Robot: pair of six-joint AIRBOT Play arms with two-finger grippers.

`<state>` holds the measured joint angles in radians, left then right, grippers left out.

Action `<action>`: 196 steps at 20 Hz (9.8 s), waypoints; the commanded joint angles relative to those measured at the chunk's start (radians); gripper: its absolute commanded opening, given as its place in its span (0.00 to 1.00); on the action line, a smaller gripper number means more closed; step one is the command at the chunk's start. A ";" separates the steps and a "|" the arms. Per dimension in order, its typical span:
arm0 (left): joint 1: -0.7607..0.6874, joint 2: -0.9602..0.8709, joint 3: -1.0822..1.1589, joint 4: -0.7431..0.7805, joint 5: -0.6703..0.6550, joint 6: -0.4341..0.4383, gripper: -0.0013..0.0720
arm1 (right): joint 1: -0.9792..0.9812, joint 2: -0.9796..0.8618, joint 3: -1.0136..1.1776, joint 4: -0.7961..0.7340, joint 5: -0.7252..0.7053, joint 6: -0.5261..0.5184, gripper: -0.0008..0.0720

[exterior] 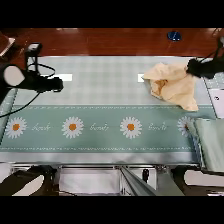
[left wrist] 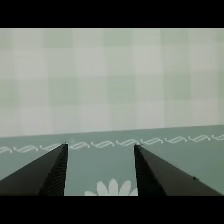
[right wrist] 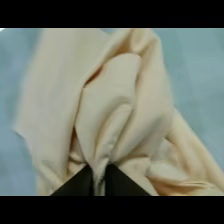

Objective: Fold the shirts.

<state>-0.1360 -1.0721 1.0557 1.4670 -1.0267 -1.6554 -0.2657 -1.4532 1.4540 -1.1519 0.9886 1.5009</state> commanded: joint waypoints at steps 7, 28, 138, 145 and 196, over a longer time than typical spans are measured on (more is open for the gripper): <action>-0.150 0.614 -0.467 -0.293 0.107 -0.013 0.71 | 0.222 0.423 0.290 0.073 0.035 -0.133 0.05; -0.101 0.634 -0.528 -0.298 0.049 -0.041 0.71 | 0.914 -0.036 -0.150 0.286 0.001 0.031 0.58; 0.591 0.141 -0.642 -0.809 -0.109 0.695 0.71 | -0.223 0.457 -0.875 0.201 0.195 -0.182 0.57; 0.543 0.099 -0.642 -0.809 0.045 0.696 0.06 | -0.222 0.456 -0.900 0.200 0.211 -0.173 0.57; 0.413 0.718 0.468 -0.208 -0.084 0.272 0.05 | 0.190 0.824 0.497 -0.282 0.688 0.089 0.05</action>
<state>0.3092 -0.3656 1.5848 1.2133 -1.0576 -1.3552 -0.0753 -0.6395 2.0289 -1.4239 1.5845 1.5684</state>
